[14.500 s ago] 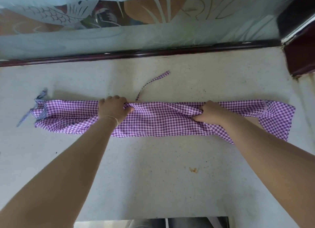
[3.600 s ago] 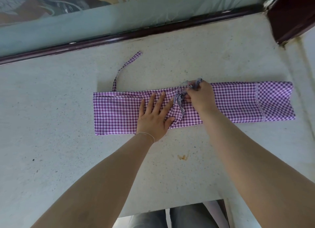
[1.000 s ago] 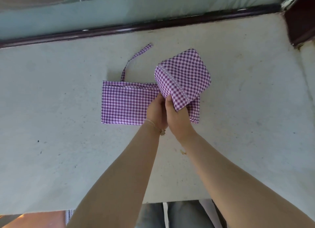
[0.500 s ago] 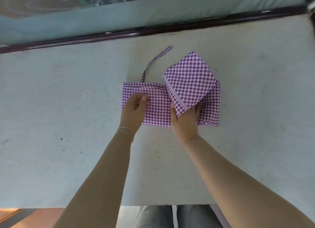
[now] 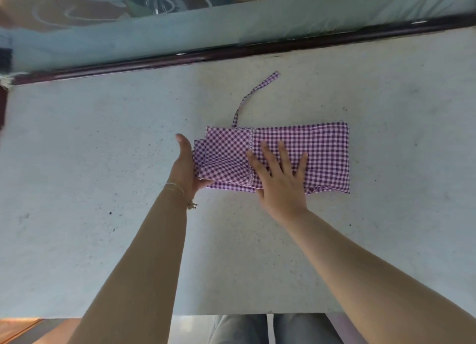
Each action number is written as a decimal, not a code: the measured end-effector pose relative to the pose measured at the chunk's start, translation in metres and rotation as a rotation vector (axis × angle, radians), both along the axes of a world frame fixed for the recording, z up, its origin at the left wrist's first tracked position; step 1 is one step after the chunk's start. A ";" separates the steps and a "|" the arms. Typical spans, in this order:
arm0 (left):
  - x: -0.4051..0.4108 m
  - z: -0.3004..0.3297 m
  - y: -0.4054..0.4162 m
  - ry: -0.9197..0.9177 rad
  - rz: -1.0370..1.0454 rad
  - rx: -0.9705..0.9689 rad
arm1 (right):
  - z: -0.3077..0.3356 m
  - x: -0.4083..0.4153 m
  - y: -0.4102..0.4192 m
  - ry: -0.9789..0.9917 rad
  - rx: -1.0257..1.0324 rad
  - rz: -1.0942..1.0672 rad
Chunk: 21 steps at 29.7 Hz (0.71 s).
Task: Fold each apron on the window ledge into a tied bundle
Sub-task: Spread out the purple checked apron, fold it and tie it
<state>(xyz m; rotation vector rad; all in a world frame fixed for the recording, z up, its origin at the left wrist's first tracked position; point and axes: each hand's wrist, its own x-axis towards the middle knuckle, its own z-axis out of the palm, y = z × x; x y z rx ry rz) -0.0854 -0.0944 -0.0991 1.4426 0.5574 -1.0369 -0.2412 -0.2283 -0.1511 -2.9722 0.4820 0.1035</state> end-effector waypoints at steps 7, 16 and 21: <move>0.007 0.010 -0.012 -0.244 -0.492 0.325 | 0.000 -0.004 0.015 -0.280 0.038 0.037; 0.017 0.003 -0.004 -0.447 -0.571 0.094 | 0.028 -0.011 -0.006 -0.501 0.262 0.068; 0.016 -0.001 -0.001 -0.308 -0.403 0.180 | 0.034 -0.009 -0.056 -0.190 0.057 -0.107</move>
